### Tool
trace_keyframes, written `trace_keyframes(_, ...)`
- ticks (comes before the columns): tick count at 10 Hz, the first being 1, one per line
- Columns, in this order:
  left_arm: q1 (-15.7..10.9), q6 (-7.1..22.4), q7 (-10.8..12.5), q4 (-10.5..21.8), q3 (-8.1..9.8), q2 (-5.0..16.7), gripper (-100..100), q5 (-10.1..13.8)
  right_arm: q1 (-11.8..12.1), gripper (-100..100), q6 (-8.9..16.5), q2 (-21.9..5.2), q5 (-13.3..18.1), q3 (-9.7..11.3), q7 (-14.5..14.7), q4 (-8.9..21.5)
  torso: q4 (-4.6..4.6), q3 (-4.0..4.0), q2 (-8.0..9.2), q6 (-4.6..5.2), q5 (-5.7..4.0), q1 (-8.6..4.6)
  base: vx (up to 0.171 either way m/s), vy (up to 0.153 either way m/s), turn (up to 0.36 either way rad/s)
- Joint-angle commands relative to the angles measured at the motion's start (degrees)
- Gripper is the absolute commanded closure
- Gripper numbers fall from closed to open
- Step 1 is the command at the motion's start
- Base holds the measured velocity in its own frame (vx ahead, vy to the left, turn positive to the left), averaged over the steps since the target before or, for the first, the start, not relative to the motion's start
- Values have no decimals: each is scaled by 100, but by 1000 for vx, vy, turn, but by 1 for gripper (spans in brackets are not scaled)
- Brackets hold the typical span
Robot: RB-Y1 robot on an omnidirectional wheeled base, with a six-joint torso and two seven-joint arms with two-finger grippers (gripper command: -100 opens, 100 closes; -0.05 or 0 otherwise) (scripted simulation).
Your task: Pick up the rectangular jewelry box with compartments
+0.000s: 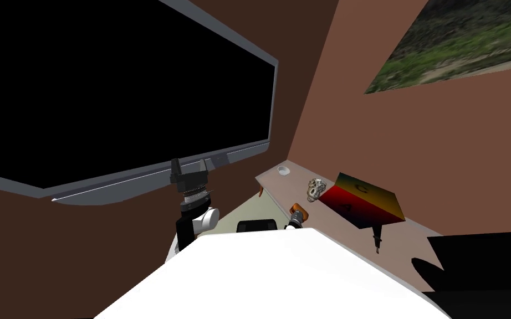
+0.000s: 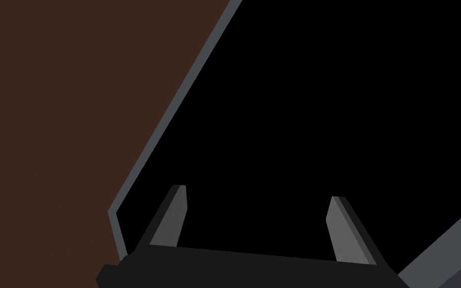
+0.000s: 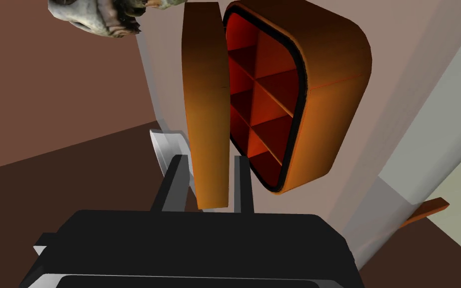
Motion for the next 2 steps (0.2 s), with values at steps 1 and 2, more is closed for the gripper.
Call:
trace_keyframes(1, 0, 0, 0, 0, 0, 0, 0, 0, 0, 100, 0, 0, 0, 0, 0, 0, 0, 0, 0, 0, 0, 0, -24, 13, -10)
trace_keyframes(2, 0, 0, 0, 0, 0, 0, 0, 0, 5, 0, -6, 8, -4, 0, 29, -12, 0, -3, -7, -1, 2, -5, 0, 0, 0)
